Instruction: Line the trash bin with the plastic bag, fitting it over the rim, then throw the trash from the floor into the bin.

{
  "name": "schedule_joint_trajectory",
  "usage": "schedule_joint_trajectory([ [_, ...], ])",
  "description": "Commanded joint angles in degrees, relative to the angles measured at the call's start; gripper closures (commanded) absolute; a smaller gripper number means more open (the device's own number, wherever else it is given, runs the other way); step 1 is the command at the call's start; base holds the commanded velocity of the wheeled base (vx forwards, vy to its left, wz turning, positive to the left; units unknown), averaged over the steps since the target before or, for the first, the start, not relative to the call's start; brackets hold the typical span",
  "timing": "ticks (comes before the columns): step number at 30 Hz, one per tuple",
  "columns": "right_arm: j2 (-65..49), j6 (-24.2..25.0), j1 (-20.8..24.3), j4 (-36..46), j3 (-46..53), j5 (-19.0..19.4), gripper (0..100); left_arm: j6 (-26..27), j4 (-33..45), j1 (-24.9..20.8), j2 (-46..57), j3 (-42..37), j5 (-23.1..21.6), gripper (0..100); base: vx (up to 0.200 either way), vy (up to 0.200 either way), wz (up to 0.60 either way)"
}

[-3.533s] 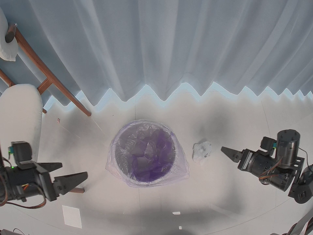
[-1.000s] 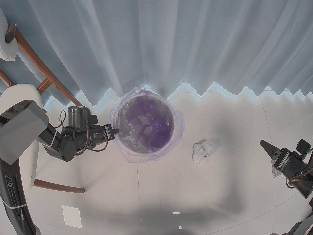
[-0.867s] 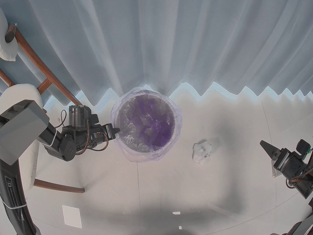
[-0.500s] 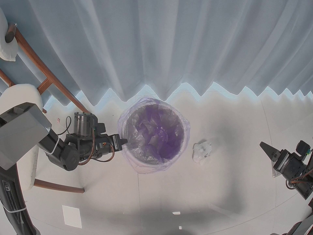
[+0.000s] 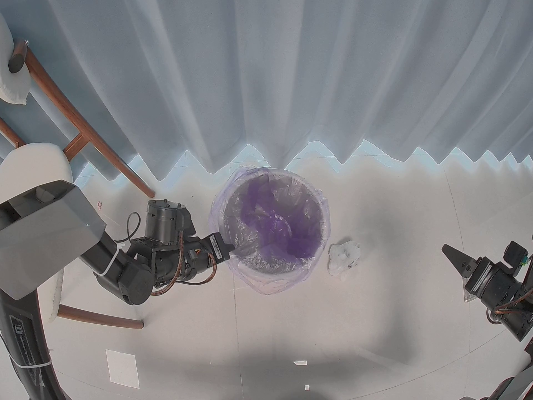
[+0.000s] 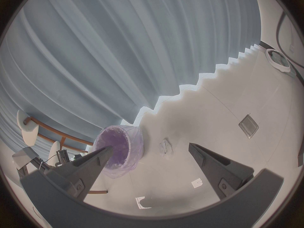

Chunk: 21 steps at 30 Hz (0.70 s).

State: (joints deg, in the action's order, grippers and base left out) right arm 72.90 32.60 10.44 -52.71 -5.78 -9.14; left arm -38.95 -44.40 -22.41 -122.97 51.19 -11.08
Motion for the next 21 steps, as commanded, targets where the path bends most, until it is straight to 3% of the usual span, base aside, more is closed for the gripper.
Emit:
schedule_joint_trajectory([
  [1, 0.31, -0.25, 0.02, -0.02, 0.07, 0.0, 0, 0.1, -0.6, 0.52, -2.8, 0.58, 1.94, 100, 0.0, 0.0, 0.0],
  [9, 2.95, -3.59, 0.29, -0.29, -1.17, 1.23, 0, 0.1, -0.6, 0.52, -1.66, -0.04, 2.56, 100, 0.0, 0.0, 0.0],
  [10, 3.92, -3.51, 0.29, -0.29, -1.96, 1.23, 0, 0.19, -0.6, 0.26, -0.87, 0.05, 2.47, 0, 0.0, 0.0, 0.0],
  [21, 7.26, -3.68, 0.55, -0.11, -4.42, 1.23, 0, 0.19, -2.18, -0.45, 2.91, -0.12, 2.56, 0, 0.0, 0.0, 0.0],
])
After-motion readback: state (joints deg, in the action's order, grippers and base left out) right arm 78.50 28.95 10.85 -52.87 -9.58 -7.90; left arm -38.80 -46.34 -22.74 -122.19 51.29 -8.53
